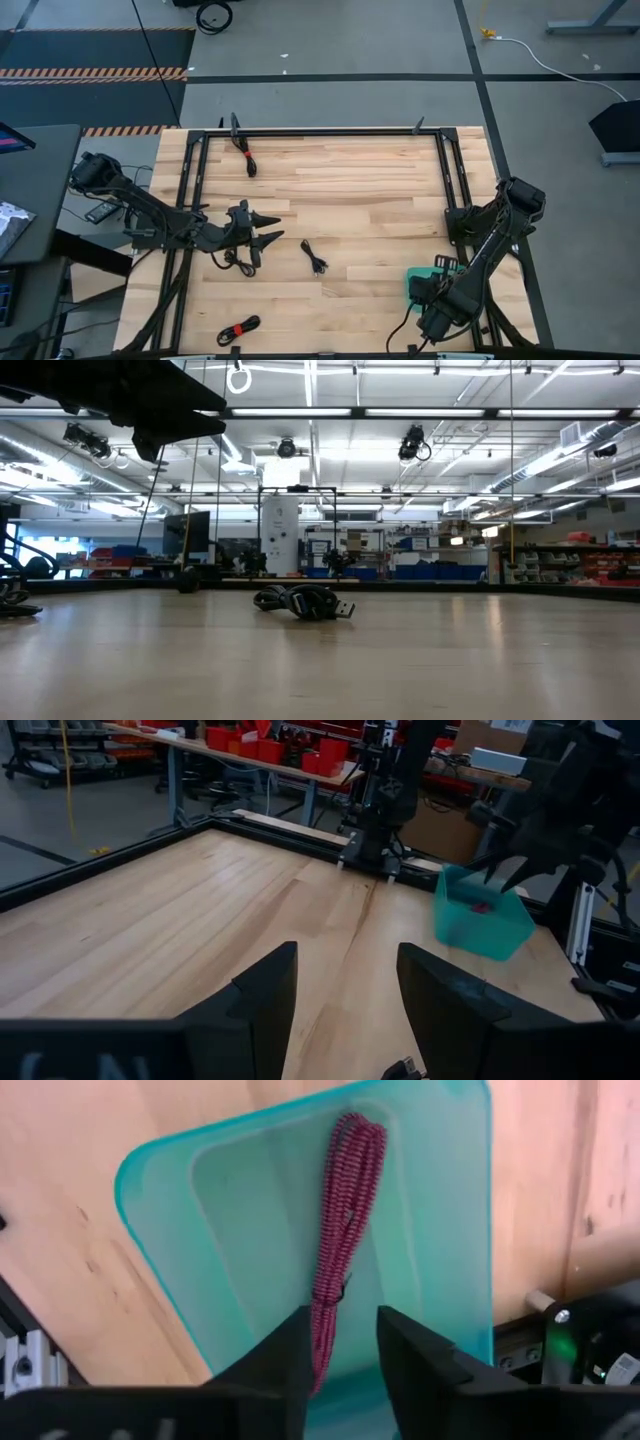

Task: Pick and place USB-C Cables
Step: Put the black charger cable into green bin

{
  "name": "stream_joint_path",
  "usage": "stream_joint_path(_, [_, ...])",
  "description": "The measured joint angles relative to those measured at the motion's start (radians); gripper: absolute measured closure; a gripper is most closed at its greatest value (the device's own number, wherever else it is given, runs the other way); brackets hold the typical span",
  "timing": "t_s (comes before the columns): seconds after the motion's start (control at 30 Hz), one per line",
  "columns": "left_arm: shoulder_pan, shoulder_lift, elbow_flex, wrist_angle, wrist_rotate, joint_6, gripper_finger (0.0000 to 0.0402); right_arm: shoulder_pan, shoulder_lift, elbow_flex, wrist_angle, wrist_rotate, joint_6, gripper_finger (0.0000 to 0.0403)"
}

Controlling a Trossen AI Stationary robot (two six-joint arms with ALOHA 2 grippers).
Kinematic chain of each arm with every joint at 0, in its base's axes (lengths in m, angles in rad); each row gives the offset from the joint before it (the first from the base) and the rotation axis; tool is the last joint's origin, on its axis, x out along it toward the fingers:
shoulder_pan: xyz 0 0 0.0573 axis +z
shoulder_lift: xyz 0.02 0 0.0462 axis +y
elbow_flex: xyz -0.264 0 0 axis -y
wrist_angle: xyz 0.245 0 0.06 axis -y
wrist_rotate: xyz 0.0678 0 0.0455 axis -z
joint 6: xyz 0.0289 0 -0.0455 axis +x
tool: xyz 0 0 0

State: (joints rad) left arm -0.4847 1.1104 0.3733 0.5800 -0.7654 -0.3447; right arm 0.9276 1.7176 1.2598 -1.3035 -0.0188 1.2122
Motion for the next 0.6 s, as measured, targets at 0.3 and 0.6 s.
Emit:
stream_joint_path(0.3, [0.000, 0.000, 0.000, 0.006, 0.000, 0.000, 0.0221, -0.028, -0.012, 0.079, -0.161, 0.081, 0.028, 0.0240])
stream_joint_path(0.6, [-0.020, 0.000, 0.000, 0.114, 0.043, 0.111, 0.0221, -0.174, -0.036, 0.242, -0.094, 0.358, 0.006, 0.0245])
